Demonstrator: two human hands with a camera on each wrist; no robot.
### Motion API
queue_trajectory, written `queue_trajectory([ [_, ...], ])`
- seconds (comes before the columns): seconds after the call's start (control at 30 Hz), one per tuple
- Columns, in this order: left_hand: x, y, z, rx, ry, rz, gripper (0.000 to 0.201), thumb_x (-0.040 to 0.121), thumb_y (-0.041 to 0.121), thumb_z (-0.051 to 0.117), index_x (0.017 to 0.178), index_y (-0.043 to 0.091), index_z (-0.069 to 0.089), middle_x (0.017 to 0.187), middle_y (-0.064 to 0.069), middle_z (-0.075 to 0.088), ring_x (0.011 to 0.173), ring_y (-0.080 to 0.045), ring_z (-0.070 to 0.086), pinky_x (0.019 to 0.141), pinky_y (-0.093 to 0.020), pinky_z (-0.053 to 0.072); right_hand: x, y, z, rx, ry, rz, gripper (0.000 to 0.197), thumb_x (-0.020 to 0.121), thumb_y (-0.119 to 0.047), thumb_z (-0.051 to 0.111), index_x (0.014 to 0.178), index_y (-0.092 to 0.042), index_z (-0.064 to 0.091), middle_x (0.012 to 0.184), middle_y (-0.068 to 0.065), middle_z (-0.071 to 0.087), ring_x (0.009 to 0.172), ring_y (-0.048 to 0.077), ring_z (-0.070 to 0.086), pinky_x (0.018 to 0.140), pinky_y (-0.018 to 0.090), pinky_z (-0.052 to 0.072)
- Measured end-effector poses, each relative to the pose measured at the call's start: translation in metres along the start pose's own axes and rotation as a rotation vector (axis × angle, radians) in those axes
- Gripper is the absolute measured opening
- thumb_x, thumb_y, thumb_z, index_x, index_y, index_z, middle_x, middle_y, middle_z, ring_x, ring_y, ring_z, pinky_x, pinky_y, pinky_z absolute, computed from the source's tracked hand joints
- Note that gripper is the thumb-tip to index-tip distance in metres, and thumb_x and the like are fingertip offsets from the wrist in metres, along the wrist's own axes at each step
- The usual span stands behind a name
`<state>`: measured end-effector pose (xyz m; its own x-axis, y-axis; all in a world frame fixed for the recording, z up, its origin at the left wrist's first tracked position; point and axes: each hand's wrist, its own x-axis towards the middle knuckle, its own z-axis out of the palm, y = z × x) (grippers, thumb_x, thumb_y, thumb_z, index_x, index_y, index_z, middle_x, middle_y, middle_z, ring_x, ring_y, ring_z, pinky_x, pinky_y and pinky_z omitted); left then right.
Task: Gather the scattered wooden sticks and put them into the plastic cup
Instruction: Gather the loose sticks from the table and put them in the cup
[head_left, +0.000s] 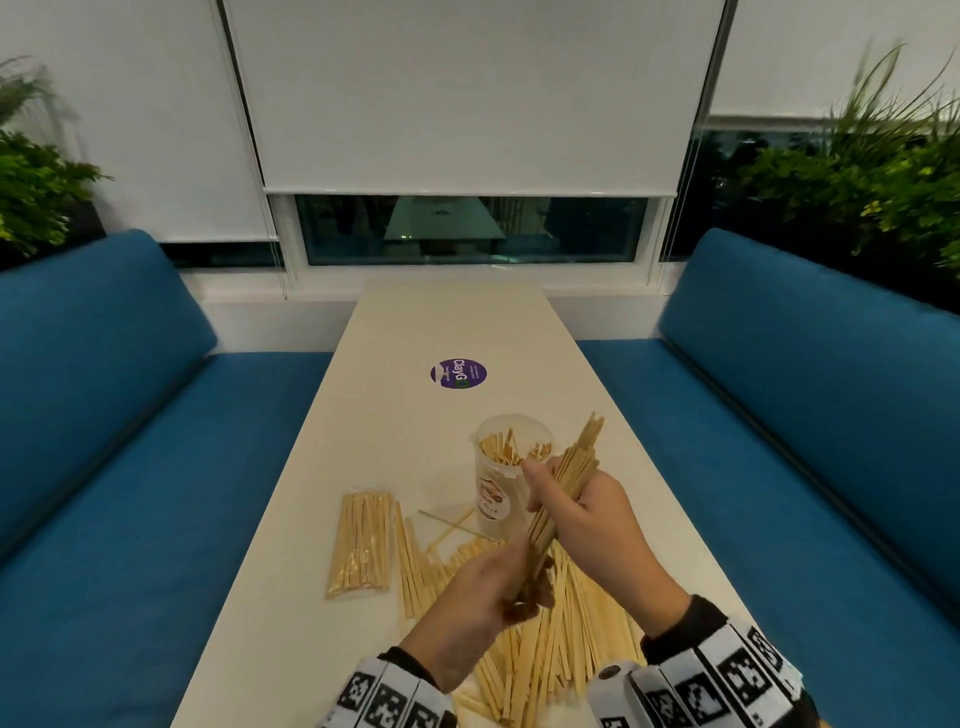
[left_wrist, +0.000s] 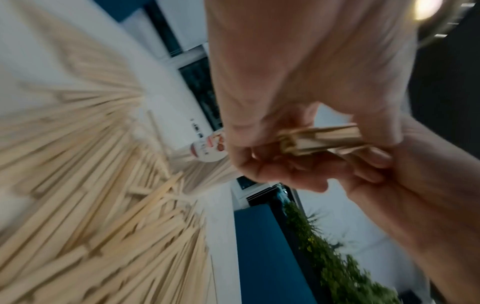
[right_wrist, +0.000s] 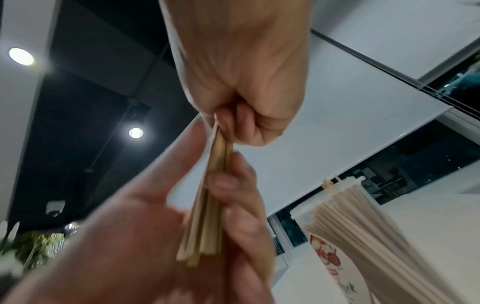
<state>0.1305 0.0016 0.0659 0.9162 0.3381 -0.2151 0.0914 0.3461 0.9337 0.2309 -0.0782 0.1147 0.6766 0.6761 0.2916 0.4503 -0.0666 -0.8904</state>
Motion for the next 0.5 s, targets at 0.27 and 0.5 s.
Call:
queue_trajectory([
  [0.27, 0.007, 0.004, -0.002, -0.721, 0.072, 0.011, 0.035, 0.086, 0.022, 0.047, 0.098, 0.004, 0.074, 0.095, -0.018, 0.073, 0.077, -0.027, 0.073, 0.068, -0.037, 0.059, -0.009, -0.006, 0.027, -0.028, -0.056, -0.103, 0.034, 0.084, -0.04, 0.063, 0.071, -0.008, 0.061, 0.069, 0.013, 0.062, 0.066, 0.021, 0.061, 0.063, 0.038, 0.051],
  [0.5, 0.002, -0.002, -0.019, 0.055, 0.125, 0.2, 0.051, 0.087, 0.058, 0.032, 0.117, 0.029, 0.06, 0.113, 0.003, 0.07, 0.104, -0.011, 0.065, 0.088, -0.022, 0.05, -0.004, 0.0, 0.019, -0.085, -0.143, 0.06, 0.038, 0.09, -0.039, 0.056, 0.081, -0.003, 0.063, 0.057, 0.004, 0.058, 0.045, 0.009, 0.052, 0.046, 0.023, 0.044],
])
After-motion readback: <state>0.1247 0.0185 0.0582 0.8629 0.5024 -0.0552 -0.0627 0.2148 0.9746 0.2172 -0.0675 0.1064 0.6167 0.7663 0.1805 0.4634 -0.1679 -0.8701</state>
